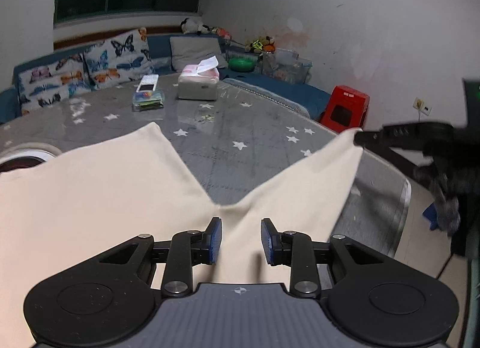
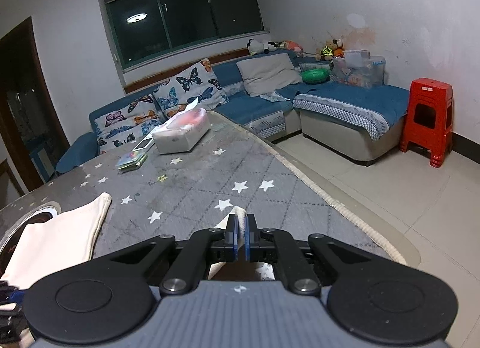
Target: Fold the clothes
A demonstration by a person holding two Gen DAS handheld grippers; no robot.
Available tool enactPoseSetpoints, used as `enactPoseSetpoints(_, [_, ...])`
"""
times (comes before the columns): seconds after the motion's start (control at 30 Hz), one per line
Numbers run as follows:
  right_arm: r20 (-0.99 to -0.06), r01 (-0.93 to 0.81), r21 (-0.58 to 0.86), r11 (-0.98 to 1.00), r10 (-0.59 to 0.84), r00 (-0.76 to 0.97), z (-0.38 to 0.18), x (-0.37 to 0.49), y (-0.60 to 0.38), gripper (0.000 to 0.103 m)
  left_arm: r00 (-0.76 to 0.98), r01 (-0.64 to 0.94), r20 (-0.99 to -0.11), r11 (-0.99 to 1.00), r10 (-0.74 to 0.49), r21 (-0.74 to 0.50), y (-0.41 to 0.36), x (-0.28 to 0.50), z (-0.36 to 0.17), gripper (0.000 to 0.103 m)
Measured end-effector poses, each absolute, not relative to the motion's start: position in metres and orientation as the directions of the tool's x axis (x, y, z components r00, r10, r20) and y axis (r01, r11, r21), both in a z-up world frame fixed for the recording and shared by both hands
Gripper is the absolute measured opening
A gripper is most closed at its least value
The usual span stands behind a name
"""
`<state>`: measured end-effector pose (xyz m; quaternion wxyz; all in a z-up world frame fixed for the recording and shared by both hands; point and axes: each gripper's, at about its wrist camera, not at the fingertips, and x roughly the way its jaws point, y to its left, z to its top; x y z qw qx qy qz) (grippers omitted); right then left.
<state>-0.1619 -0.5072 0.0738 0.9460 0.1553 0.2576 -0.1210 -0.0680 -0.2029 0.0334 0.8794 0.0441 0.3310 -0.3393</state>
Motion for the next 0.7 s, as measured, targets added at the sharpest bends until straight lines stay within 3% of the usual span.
enactPoseSetpoints(0.37, [-0.496, 0.279, 0.248, 0.928, -0.126, 0.859, 0.086, -0.168, -0.505, 0.004, 0.516, 0.601, -0.618, 0.765, -0.593, -0.233, -0.212, -0.052, 0.022, 0.041])
enactPoseSetpoints(0.53, [-0.443, 0.202, 0.24, 0.95, -0.078, 0.893, 0.115, -0.174, -0.488, 0.004, 0.556, 0.578, -0.57, 0.774, -0.606, -0.259, -0.176, -0.064, 0.039, 0.042])
enactPoseSetpoints(0.7, [-0.39, 0.068, 0.207, 0.976, 0.018, 0.92, 0.149, -0.173, -0.455, 0.004, 0.642, 0.485, -0.549, 0.838, -0.536, -0.251, -0.118, -0.074, 0.049, 0.042])
